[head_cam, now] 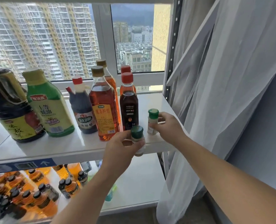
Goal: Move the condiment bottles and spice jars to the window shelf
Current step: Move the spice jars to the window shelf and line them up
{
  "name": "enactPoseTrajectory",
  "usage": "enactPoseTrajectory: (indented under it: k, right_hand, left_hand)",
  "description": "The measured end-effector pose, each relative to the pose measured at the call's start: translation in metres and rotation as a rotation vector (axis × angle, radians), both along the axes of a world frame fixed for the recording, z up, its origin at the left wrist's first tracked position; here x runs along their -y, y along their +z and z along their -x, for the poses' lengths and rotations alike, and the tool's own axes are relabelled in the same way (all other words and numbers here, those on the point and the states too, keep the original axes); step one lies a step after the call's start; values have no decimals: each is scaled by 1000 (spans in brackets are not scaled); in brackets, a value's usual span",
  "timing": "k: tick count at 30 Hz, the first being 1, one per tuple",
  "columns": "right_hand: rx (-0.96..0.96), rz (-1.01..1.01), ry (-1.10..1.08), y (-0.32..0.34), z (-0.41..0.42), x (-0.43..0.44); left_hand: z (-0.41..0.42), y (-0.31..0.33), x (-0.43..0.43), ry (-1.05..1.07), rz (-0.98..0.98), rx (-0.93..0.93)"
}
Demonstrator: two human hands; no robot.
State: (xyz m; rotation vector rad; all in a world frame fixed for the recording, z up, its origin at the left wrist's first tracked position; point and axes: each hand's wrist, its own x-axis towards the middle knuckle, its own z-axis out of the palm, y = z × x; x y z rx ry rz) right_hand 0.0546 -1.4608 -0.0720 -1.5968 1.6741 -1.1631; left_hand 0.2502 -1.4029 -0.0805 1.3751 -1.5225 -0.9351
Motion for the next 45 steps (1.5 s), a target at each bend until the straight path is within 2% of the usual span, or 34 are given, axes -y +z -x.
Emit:
enactPoseTrajectory:
  k: [9, 22, 26, 30, 32, 36, 39, 45]
  right_hand:
    - [19, -63, 18, -4, -4, 73]
    - [-128, -86, 48, -1, -9, 124]
    - [-98, -130, 30, 1, -7, 109]
    - [3, 54, -17, -9, -1, 56]
    - [27, 142, 27, -15, 2, 20]
    - [101, 127, 250, -26, 3, -33]
    - [63, 147, 317, -27, -1, -44]
    - [85, 187, 236, -23, -6, -47]
  left_hand:
    - [13, -2, 6, 39, 5, -54]
    - [15, 5, -3, 102, 20, 27]
    - [18, 4, -4, 115, 19, 41]
    - [21, 3, -3, 122, 39, 27]
    - [23, 4, -1, 131, 38, 21]
    - [25, 8, 3, 146, 63, 8]
    - [31, 12, 4, 134, 75, 12]
    - [41, 16, 4, 103, 85, -2]
